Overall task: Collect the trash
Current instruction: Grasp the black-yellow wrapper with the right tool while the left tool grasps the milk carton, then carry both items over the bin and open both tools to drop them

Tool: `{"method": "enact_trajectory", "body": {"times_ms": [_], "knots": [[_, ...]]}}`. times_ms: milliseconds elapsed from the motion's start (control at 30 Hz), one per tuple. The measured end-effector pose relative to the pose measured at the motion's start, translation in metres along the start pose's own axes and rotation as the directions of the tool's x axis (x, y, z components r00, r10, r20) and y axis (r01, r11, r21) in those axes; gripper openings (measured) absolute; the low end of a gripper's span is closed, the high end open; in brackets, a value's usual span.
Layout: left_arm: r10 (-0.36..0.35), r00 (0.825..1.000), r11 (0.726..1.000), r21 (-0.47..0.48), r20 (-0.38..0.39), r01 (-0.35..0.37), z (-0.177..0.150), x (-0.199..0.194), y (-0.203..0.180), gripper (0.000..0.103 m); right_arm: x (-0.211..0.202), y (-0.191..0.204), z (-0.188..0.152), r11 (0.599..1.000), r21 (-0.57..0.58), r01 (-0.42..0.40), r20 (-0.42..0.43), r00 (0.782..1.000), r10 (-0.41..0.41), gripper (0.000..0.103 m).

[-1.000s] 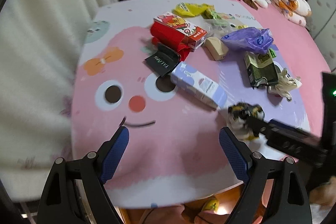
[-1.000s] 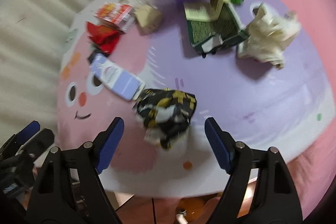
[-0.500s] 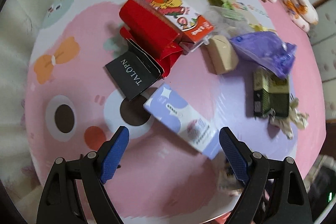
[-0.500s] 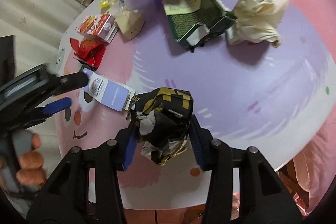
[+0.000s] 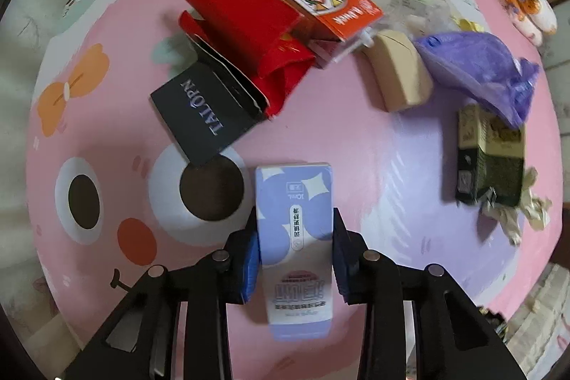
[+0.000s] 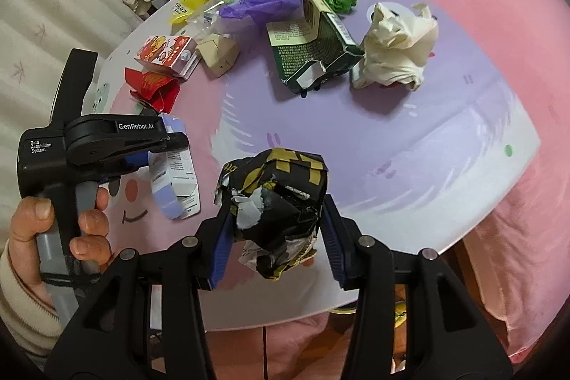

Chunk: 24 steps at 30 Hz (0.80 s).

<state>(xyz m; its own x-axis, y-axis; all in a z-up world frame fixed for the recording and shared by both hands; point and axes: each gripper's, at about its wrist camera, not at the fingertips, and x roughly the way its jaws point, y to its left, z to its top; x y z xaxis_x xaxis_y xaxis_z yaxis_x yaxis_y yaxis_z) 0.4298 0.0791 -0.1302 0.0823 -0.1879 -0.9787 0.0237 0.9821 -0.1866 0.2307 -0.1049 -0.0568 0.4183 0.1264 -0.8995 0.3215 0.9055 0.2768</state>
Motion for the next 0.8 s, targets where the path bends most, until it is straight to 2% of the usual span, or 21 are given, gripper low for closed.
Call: {"method": "enact_trajectory", "body": {"times_ms": [133,267,400,500,600,633,800], "knots": [[0.029,0.995,0.995,0.096,0.091,-0.038,-0.019,-0.018,-0.009,0.034,-0.015,-0.006,-0.001,1.0,-0.031,-0.002,0.006,1.0,0.002,0.042],[0.044,0.985,0.989,0.131,0.169,-0.066,-0.05,-0.041,-0.014,0.034,-0.031,-0.01,0.002,0.997,-0.074,-0.024,0.029,0.999,0.026,0.042],[0.04,0.971,0.993,0.1,0.235,-0.065,-0.089,-0.064,-0.015,0.034,-0.047,-0.015,-0.003,0.987,-0.145,-0.067,0.036,0.997,0.073,0.042],[0.046,0.962,0.996,0.067,0.271,-0.066,-0.116,-0.087,0.006,0.034,-0.057,-0.019,-0.01,0.972,-0.214,-0.093,0.028,0.995,0.101,0.042],[0.065,0.944,0.997,0.023,0.324,-0.077,-0.165,-0.105,0.001,0.034,-0.068,-0.028,-0.025,0.947,-0.295,-0.13,0.002,0.991,0.137,0.042],[0.066,0.939,0.997,0.015,0.338,-0.075,-0.181,-0.118,0.02,0.034,-0.07,-0.031,-0.031,0.939,-0.314,-0.142,-0.005,0.989,0.148,0.042],[0.096,0.92,0.995,-0.021,0.38,-0.095,-0.261,-0.131,0.003,0.034,-0.079,-0.056,-0.062,0.903,-0.379,-0.203,-0.053,0.979,0.197,0.042]]}}
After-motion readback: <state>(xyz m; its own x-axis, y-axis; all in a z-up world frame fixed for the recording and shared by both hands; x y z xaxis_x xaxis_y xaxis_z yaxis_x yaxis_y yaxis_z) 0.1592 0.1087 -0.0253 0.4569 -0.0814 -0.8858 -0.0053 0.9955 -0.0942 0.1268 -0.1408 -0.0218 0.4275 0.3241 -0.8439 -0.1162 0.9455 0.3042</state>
